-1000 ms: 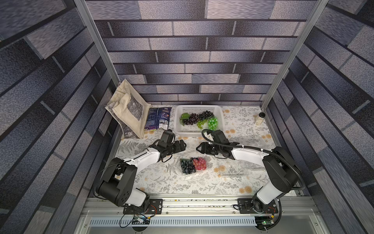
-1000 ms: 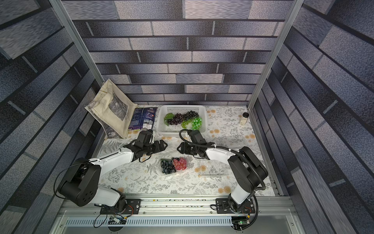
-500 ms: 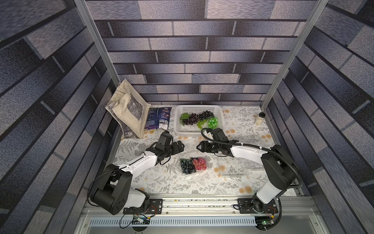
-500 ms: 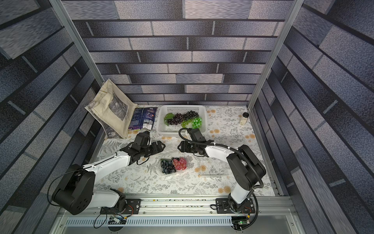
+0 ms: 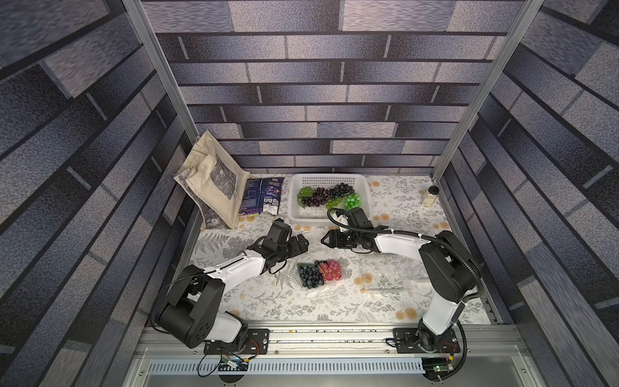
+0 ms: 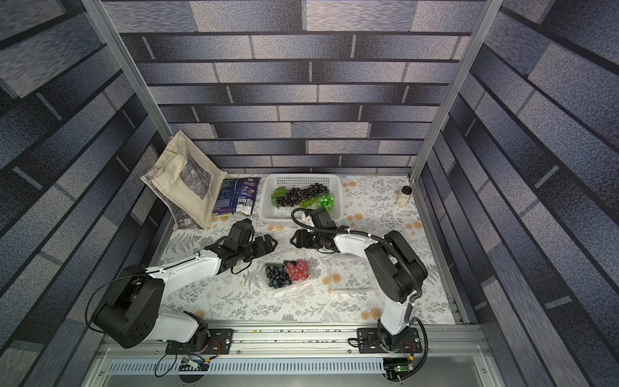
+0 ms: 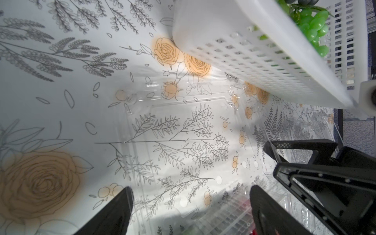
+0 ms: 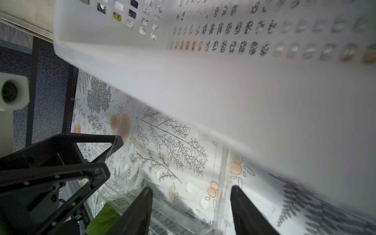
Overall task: Pack grapes into containers
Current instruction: Close the packing box at the center of the board.
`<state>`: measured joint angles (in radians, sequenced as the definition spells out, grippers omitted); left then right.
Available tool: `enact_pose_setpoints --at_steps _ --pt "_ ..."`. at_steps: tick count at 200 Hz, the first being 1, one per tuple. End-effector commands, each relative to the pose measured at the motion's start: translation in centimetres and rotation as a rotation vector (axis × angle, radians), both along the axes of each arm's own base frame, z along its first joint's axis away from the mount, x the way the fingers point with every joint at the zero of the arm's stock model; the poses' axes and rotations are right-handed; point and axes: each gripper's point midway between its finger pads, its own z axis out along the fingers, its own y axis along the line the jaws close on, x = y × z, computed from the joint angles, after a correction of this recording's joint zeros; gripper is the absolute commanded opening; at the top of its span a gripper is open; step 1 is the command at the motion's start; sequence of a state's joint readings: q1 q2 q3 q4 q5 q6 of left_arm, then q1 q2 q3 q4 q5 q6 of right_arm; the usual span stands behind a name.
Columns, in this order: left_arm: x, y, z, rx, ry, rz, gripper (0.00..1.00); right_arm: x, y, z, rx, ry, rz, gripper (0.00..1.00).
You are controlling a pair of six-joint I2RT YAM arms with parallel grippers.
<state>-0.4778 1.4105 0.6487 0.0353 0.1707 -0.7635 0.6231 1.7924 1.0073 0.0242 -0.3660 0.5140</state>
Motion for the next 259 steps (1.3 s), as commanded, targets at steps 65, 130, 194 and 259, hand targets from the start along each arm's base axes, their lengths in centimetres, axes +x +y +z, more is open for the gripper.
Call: enact_pose_setpoints --at_steps 65,130,194,259 --pt "-0.4 0.6 0.0 0.007 -0.003 0.025 0.92 0.0 0.3 -0.1 0.014 0.009 0.024 0.63" --pt "0.2 -0.2 0.9 -0.031 -0.029 0.018 0.92 -0.4 1.2 1.0 0.125 -0.013 0.032 0.62" --pt "-0.1 0.0 2.6 -0.035 -0.065 0.019 0.92 -1.5 1.3 3.0 0.224 -0.02 0.028 0.6" --pt "-1.0 0.2 3.0 -0.026 -0.067 0.015 0.92 -2.5 1.7 3.8 0.246 -0.016 0.041 0.59"
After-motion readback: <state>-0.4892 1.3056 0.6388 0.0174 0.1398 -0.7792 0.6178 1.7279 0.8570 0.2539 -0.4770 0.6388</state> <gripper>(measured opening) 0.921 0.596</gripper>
